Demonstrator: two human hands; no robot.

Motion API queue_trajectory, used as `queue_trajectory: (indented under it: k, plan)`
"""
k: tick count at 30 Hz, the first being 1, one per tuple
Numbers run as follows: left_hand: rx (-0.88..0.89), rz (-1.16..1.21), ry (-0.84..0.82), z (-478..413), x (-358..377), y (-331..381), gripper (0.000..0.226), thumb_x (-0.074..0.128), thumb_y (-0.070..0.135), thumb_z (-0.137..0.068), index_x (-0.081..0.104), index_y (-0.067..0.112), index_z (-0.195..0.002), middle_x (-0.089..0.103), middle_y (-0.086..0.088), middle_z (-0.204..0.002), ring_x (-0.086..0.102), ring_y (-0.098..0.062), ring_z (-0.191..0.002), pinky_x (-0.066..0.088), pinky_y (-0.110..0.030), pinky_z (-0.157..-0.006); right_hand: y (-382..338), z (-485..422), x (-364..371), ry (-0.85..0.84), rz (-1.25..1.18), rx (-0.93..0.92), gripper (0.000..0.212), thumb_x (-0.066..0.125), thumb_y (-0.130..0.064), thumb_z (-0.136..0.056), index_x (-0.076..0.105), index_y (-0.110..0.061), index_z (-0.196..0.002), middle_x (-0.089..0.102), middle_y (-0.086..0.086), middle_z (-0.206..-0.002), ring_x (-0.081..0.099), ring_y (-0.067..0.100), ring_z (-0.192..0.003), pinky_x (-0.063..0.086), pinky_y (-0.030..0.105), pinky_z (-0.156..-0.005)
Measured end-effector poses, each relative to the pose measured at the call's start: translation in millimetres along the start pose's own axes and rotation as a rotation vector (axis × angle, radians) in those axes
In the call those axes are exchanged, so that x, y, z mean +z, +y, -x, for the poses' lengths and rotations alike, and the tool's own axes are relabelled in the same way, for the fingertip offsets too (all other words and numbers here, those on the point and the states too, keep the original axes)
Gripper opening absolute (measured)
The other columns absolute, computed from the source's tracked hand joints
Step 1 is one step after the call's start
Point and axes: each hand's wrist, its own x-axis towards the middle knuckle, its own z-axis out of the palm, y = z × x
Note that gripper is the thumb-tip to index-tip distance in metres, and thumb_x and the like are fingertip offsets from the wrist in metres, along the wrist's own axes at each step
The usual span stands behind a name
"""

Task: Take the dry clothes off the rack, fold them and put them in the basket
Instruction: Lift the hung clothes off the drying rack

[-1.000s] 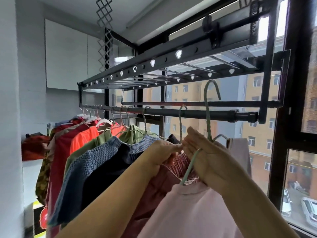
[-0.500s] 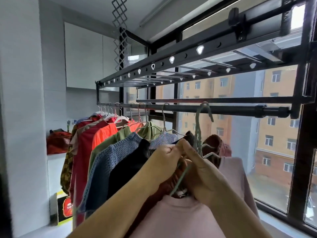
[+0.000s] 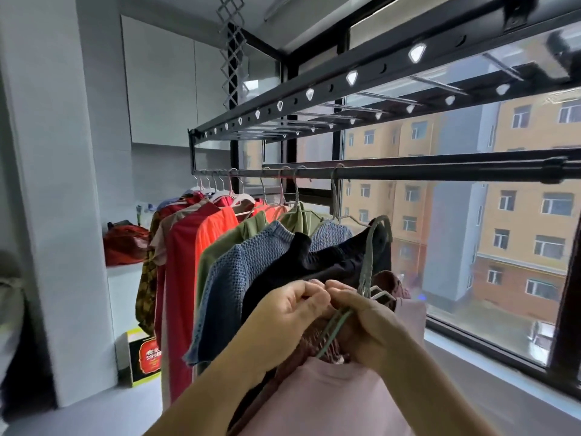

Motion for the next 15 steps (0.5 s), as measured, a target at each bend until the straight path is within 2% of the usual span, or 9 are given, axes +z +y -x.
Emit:
queue_trajectory:
  k: [3,5,6,9,11,15]
  plan:
    - [0.098,-0.089,0.085,2.8,-18.1,-1.6,0.02,0.062,0.034,-0.086,0.064,0.015,-0.089,0.073,-0.002,-0.082,0.07,-0.014,-0.081,0.053,-0.025,-0.08,10.7,-10.1,1.2,0.019,-0.055,-0.029,0.016,0.052,0.009,-0.074,0.06,0.002,-0.087,0.068,0.02,-0.073,0.068,0.024,-0.056,0.058,0.032,-0.052]
    - [0.087,-0.117,0.133,-5.0,-33.2,-1.6,0.008,0.058,0.022,-0.089,0.063,0.015,-0.089,0.073,-0.001,-0.079,0.069,-0.01,-0.076,0.05,-0.016,-0.072,13.8,-14.4,-0.2,0.036,-0.084,-0.057,0.026,0.053,0.01,-0.07,0.059,0.007,-0.095,0.069,0.024,-0.081,0.07,0.025,-0.062,0.059,0.03,-0.057]
    - [0.076,-0.167,0.153,-11.8,-38.5,-2.9,0.005,0.058,0.021,-0.088,0.062,0.017,-0.089,0.073,-0.001,-0.08,0.067,-0.009,-0.078,0.05,-0.016,-0.072,14.0,-15.6,-2.0,0.042,-0.077,-0.07,0.03,0.054,0.01,-0.069,0.059,0.009,-0.098,0.069,0.026,-0.084,0.07,0.025,-0.064,0.059,0.029,-0.058]
    - [0.056,-0.372,0.164,-43.6,-45.2,-12.6,0.01,0.06,0.026,-0.089,0.06,0.021,-0.097,0.067,0.004,-0.096,0.062,-0.009,-0.092,0.047,-0.019,-0.083,10.2,-21.4,-8.8,0.06,-0.048,-0.107,0.029,0.049,0.014,-0.074,0.058,0.012,-0.102,0.069,0.028,-0.091,0.071,0.026,-0.069,0.059,0.028,-0.059]
    - [0.076,-0.537,0.183,-71.8,-43.6,-19.1,0.026,0.057,0.028,-0.091,0.058,0.017,-0.114,0.06,0.003,-0.111,0.056,-0.01,-0.105,0.042,-0.02,-0.091,3.8,-28.7,-16.3,0.068,-0.035,-0.115,0.026,0.046,0.016,-0.081,0.057,0.013,-0.104,0.068,0.029,-0.095,0.071,0.026,-0.071,0.059,0.028,-0.06]
    - [0.082,-0.711,0.185,-126.1,-31.4,-17.5,0.047,0.053,0.031,-0.094,0.045,0.008,-0.133,0.051,-0.007,-0.132,0.048,-0.018,-0.121,0.033,-0.026,-0.101,-11.7,-42.4,-33.1,0.093,0.003,-0.135,0.035,0.052,0.011,-0.072,0.057,0.014,-0.107,0.067,0.029,-0.102,0.071,0.028,-0.081,0.059,0.031,-0.069]
